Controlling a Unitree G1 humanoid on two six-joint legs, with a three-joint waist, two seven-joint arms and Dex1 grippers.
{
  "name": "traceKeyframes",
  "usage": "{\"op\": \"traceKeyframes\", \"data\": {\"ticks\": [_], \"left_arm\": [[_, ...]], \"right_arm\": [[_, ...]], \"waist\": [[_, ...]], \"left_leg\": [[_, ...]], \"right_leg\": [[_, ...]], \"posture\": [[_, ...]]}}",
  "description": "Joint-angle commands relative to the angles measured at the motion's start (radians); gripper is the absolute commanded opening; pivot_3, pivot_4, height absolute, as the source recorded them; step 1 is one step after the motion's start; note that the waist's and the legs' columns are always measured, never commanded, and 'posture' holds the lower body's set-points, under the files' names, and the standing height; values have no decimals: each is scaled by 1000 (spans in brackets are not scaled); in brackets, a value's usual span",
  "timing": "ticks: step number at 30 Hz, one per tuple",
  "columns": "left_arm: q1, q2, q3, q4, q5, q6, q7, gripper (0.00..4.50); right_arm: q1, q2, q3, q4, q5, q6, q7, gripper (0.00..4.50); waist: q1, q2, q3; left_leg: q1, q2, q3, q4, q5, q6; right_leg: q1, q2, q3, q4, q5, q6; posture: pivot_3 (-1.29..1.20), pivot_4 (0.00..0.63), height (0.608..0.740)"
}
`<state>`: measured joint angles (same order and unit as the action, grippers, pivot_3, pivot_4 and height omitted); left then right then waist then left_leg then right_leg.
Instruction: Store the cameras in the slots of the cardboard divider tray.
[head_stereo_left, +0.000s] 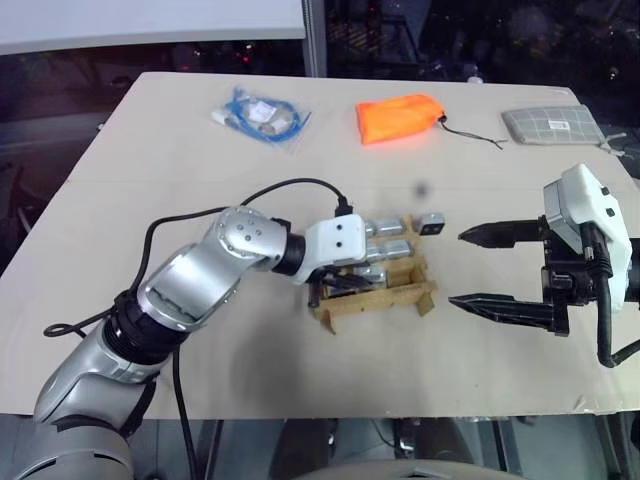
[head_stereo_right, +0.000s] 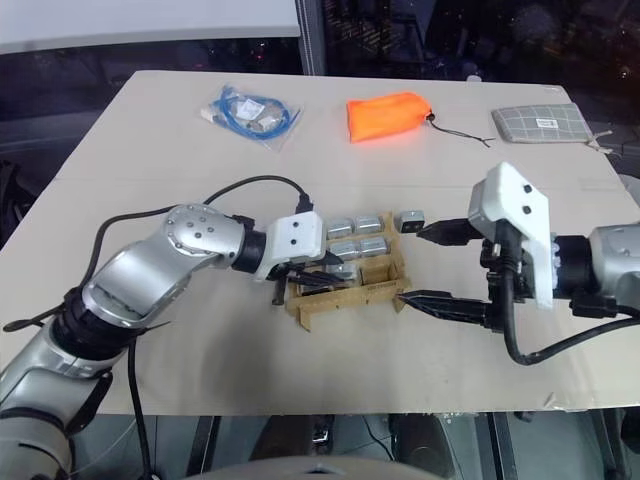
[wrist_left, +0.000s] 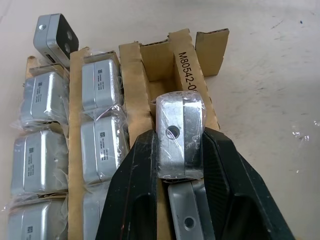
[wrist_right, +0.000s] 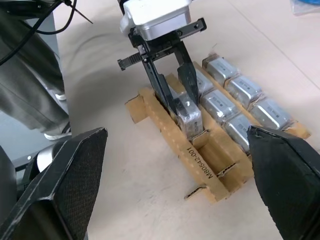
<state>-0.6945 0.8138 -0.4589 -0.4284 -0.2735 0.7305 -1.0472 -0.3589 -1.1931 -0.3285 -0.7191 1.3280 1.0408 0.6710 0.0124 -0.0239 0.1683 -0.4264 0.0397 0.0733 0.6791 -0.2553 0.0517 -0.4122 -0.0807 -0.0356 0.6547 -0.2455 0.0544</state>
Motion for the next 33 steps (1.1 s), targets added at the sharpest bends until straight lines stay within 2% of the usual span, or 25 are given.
{"op": "traceKeyframes", "data": {"ticks": [1, 3, 9, 12, 16, 22, 26, 29, 33], "left_arm": [[38, 11, -27, 13, 32, 1, -22, 672], [43, 10, -23, 16, 36, -7, -24, 1729], [46, -12, 14, 41, 52, -22, -15, 4396], [27, -50, 45, 75, 60, -36, 18, 4454], [-8, -116, 163, 120, -27, -1, 31, 4454], [-65, -159, 487, 179, -323, 132, 4, 4454], [-53, -80, 604, 176, -398, 84, -72, 4454], [-39, -35, 684, 182, -441, 56, -96, 4454], [3, 30, 778, 160, -523, 85, -121, 4454]], "right_arm": [[-2, -16, -24, -6, -9, -23, 10, 4442], [-4, -13, -21, -6, -12, -25, 11, 4500], [-7, -11, -17, -4, -21, -29, 18, 4500], [-7, -10, -15, -3, -26, -33, 22, 4500], [-4, -5, -11, -2, -36, -41, 15, 4500], [17, 49, 30, 44, -179, -99, -12, 4500], [29, 111, 132, 109, -366, -205, 21, 4500], [9, 168, 261, 202, -561, -331, 48, 4500], [-61, 306, 395, 390, -752, -497, 75, 4500]], "waist": [[0, 0, 0], [0, 1, 0], [4, 0, 0], [5, 0, 0], [4, 0, 0], [-4, 0, 0], [-3, 0, 0], [-4, 0, 0], [-4, 0, 1]], "left_leg": [[0, 0, 0, 1, 0, 0], [0, 0, 0, 3, 0, 0], [-2, 1, -1, 6, 0, 0], [-2, 0, -2, 7, 0, 1], [-2, 1, -2, 9, 0, 1], [-3, 1, -2, 9, 0, 1], [-2, 0, -2, 9, 2, -3], [-3, 0, -2, 9, 2, -4], [-3, 0, -1, 9, 2, -4]], "right_leg": [[0, 0, 0, 1, 0, 0], [0, 0, 0, 3, 0, 0], [0, -1, -1, 4, 0, 0], [0, -1, -1, 5, 0, 0], [0, -1, -1, 6, 0, 0], [0, -1, -1, 6, 0, 0], [-1, -1, -1, 6, 0, 0], [-1, 0, -1, 6, 0, 0], [-1, -1, -1, 6, 0, 1]], "posture": [[0, 150, 740], [0, 150, 740], [0, 150, 740], [0, 150, 740], [0, 150, 740], [0, 150, 740], [0, 150, 740], [0, 150, 740], [0, 150, 740]]}}
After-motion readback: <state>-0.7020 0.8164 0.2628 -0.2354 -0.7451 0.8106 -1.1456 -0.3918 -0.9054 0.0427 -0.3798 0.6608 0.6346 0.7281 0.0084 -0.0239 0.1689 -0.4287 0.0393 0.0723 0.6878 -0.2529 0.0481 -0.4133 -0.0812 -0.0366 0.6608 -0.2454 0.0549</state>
